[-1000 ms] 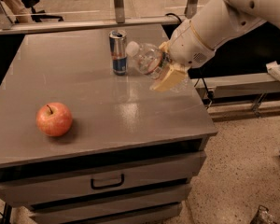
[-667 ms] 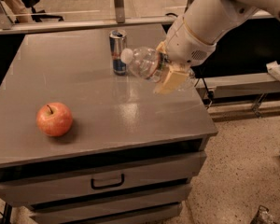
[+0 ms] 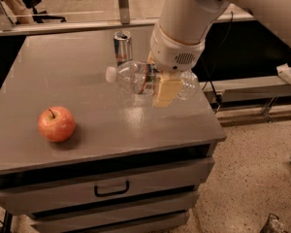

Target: Knock water bottle over

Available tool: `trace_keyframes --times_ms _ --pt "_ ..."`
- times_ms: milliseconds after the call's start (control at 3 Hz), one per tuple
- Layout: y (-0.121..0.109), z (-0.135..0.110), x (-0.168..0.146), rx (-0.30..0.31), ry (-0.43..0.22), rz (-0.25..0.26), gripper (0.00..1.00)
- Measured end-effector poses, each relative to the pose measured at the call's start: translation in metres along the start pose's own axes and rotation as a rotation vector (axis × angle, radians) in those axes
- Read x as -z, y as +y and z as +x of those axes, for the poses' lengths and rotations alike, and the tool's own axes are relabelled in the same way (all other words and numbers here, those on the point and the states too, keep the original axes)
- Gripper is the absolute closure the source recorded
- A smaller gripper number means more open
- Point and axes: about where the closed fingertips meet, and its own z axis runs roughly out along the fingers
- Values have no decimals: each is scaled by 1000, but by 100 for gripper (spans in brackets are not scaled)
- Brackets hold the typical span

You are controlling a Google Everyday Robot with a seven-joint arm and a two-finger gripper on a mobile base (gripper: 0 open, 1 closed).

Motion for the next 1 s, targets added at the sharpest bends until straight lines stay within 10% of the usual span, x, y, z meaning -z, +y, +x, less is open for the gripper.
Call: trace_keyframes --times_ms 1000 --pt "-6 -51 -4 -184 135 8 100"
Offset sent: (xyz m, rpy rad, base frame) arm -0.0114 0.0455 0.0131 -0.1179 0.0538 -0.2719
